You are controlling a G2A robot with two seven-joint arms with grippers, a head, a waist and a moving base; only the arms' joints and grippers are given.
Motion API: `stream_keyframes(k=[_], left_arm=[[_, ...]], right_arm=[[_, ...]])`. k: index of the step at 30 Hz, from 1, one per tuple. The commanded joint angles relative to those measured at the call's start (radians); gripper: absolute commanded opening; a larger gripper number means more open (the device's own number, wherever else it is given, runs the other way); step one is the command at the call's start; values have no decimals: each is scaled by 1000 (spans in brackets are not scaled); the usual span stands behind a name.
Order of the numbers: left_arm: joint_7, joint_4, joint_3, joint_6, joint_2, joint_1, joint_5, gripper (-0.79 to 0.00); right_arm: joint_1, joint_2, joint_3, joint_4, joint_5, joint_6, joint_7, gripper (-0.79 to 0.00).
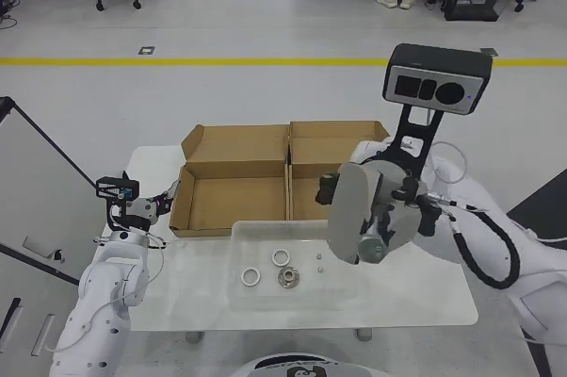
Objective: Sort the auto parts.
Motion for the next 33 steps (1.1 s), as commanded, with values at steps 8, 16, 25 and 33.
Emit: stream_keyframes(k=[8,16,25,33], left_arm=[[0,0,0,0,0,0,0,0],[0,0,0,0,0,0,0,0],[0,0,0,0,0,0,0,0],[0,0,0,0,0,0,0,0]], right_arm=[[-11,-2,9,13,-17,5,4,-785],[-81,-12,41,-50,47,-1,-24,-785],[-204,-48,128,-115,124,0,-1,-785],[-232,-65,195,-32,-27,53,52,-785]])
